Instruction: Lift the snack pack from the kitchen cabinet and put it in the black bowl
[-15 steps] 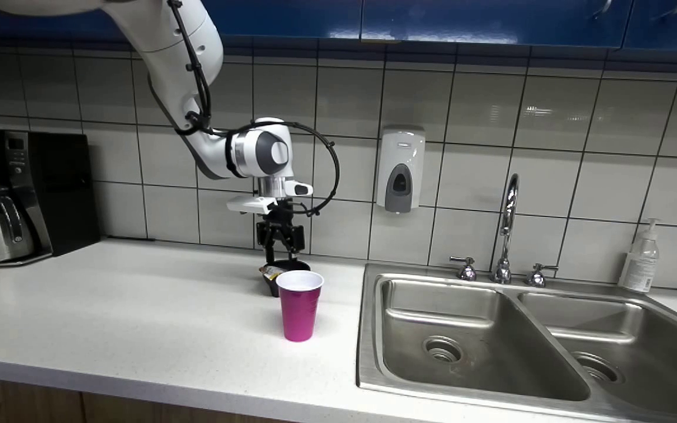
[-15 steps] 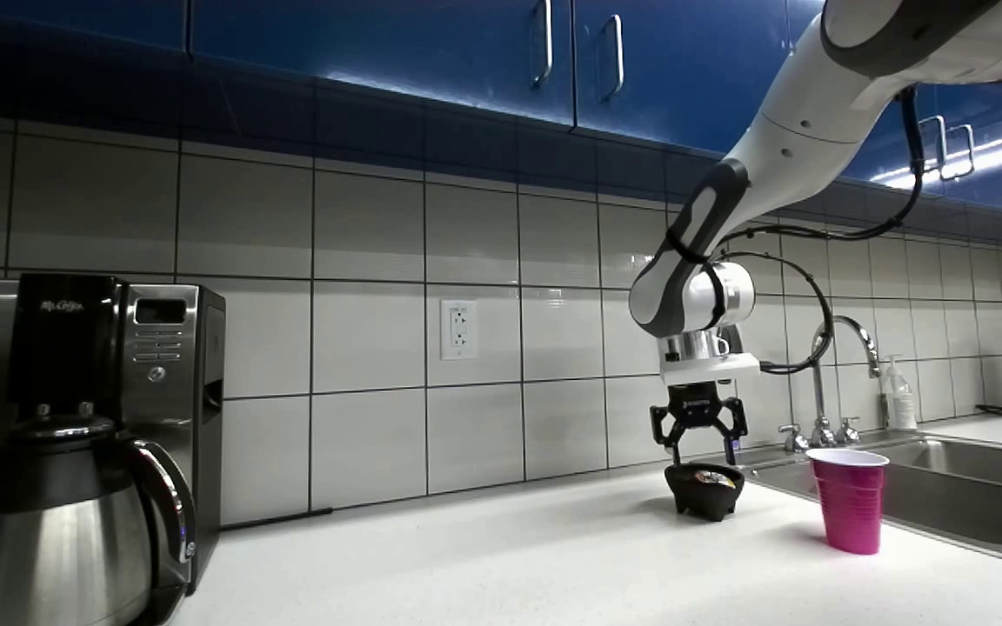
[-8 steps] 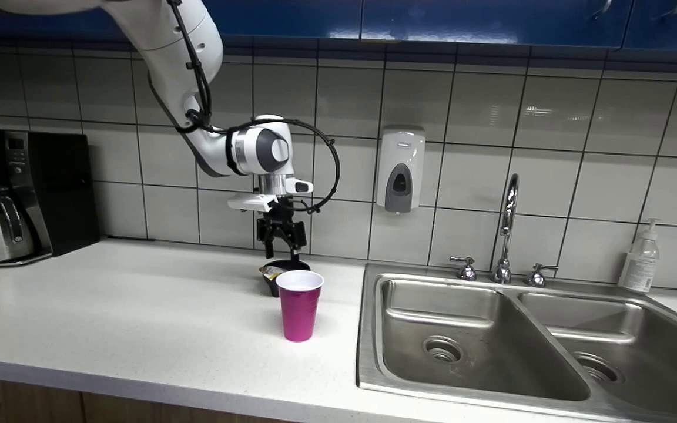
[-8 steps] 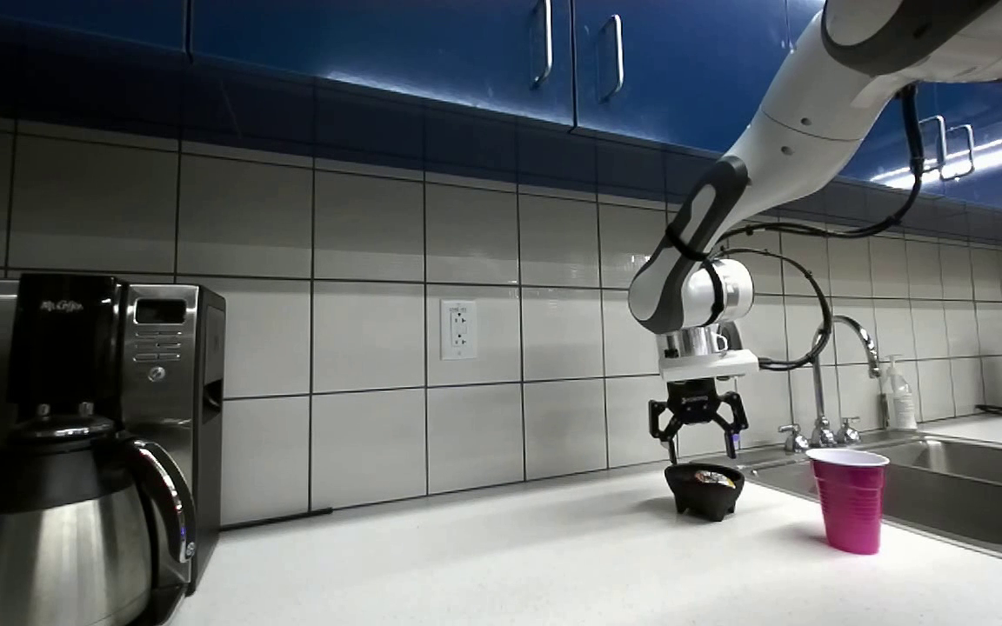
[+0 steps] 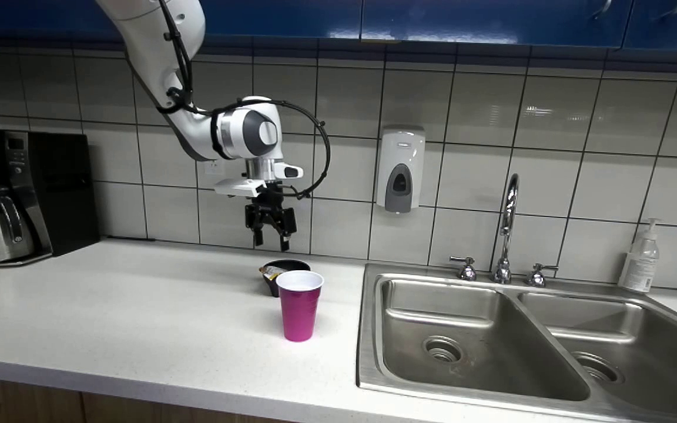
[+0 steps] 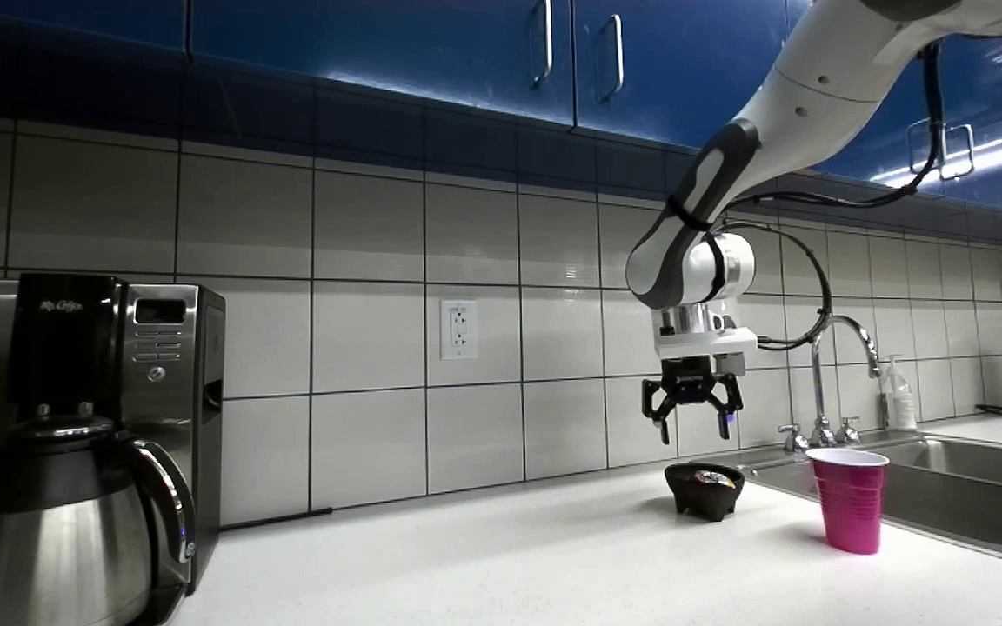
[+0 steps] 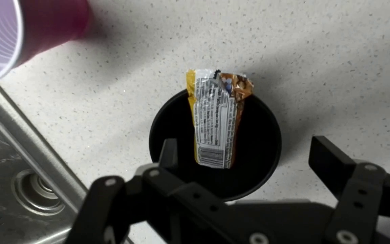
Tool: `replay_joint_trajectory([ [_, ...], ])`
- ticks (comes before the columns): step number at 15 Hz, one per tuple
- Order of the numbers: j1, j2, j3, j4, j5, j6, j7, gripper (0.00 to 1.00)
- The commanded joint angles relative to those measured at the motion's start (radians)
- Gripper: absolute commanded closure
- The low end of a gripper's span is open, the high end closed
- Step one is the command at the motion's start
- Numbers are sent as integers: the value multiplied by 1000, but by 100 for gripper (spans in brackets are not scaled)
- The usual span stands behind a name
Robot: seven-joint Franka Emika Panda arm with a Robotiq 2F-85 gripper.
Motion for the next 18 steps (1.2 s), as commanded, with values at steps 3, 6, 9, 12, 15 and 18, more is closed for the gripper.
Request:
replay_joint_trajectory([
  [3, 20, -191, 20, -203, -15, 25, -22, 0],
  [6, 26, -283, 35, -307, -24, 38, -23, 0],
  [9, 28, -379, 54, -408, -32, 49, -27, 0],
  [12, 25, -477, 77, -505, -38, 58, -38, 0],
  [15, 21, -573, 100, -590, -41, 58, -51, 0],
  [18, 18, -652, 118, -652, -25, 45, -59, 0],
])
